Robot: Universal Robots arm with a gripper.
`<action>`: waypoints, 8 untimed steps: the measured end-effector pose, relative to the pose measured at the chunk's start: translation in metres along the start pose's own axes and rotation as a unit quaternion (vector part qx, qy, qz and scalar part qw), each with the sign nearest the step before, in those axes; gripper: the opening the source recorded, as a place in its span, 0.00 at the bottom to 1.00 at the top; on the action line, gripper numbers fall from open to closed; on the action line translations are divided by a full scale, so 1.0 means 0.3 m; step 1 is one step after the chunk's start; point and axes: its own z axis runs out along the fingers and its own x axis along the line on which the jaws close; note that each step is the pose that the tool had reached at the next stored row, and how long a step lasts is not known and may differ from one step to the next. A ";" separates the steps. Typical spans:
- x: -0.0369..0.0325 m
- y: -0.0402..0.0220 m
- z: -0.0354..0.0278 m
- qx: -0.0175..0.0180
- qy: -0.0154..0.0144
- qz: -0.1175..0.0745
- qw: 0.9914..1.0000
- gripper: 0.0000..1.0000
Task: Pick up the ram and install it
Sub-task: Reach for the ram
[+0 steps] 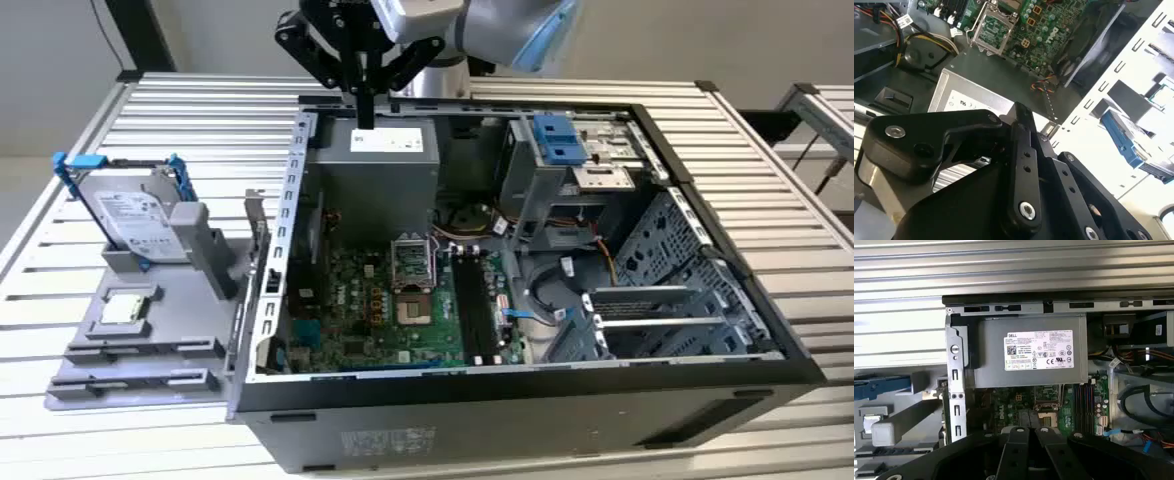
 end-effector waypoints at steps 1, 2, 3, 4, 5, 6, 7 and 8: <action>0.000 0.000 0.000 0.000 0.000 0.000 1.000 0.00; 0.000 0.000 0.000 0.000 0.000 0.000 1.000 0.00; 0.000 0.000 0.000 0.000 0.000 0.000 1.000 0.00; 0.000 0.000 0.000 0.000 0.000 0.000 1.000 0.00; 0.000 0.000 0.000 0.000 0.000 0.000 1.000 0.00; 0.000 0.000 0.000 0.000 0.000 0.000 1.000 0.00; 0.000 0.000 0.000 0.000 0.000 0.000 1.000 0.00; 0.000 0.000 0.000 0.000 0.000 0.000 1.000 0.00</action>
